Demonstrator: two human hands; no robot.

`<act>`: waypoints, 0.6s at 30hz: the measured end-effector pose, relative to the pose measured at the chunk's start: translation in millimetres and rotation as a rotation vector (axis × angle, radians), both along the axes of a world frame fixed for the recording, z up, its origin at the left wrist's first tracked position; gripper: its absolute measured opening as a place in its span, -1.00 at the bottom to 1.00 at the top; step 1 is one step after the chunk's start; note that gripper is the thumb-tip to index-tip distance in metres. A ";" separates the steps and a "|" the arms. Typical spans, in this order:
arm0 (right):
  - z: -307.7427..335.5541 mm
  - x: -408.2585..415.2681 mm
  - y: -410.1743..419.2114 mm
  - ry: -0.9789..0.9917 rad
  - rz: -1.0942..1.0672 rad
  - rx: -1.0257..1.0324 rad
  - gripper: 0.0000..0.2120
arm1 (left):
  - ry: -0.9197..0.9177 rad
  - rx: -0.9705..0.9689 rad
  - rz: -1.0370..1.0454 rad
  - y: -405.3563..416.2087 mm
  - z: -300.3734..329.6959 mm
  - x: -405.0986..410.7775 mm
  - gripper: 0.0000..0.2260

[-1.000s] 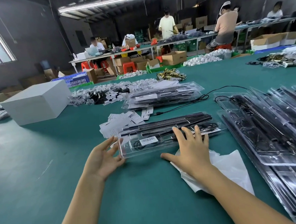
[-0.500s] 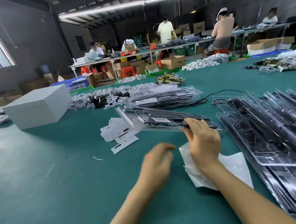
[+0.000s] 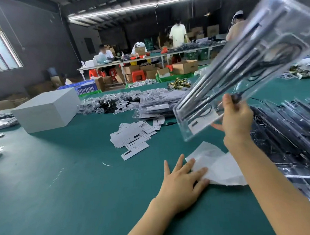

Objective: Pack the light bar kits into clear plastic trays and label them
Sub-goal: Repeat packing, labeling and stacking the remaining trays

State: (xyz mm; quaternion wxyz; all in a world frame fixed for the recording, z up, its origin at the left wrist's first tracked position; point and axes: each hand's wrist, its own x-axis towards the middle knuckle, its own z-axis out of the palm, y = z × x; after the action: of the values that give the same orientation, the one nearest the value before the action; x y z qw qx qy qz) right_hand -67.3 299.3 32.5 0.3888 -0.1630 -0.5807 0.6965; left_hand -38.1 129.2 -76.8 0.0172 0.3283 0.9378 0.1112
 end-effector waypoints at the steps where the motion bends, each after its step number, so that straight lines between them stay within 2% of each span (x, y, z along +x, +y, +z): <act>1: 5.2 -4.3 4.8 -0.032 0.075 -0.171 -0.78 | -0.004 -0.001 0.013 0.1 1.2 -2.2 -0.57; 4: 14.8 -16.7 17.1 -0.128 0.267 -0.577 -0.74 | -0.022 -0.007 0.038 2.7 6.3 -9.8 -0.59; 8: 11.2 -35.3 19.4 -0.171 0.471 -0.836 -0.79 | -0.005 -0.046 0.061 14.7 13.7 -27.7 -0.62; 13: 14.6 -73.2 10.6 -0.248 0.562 -0.905 -0.84 | -0.015 0.024 0.121 25.3 8.2 -42.5 -0.61; 18: 21.8 -122.3 -2.5 -0.406 0.480 -0.855 -0.78 | -0.041 0.097 0.095 19.2 2.1 -55.1 -0.61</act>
State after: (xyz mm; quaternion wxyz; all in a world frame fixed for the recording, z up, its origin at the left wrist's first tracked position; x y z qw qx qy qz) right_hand -189.6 296.8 54.3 -0.0029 -0.3012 -0.3293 0.8949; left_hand -93.2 148.4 -74.7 0.0149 0.2815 0.9453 0.1640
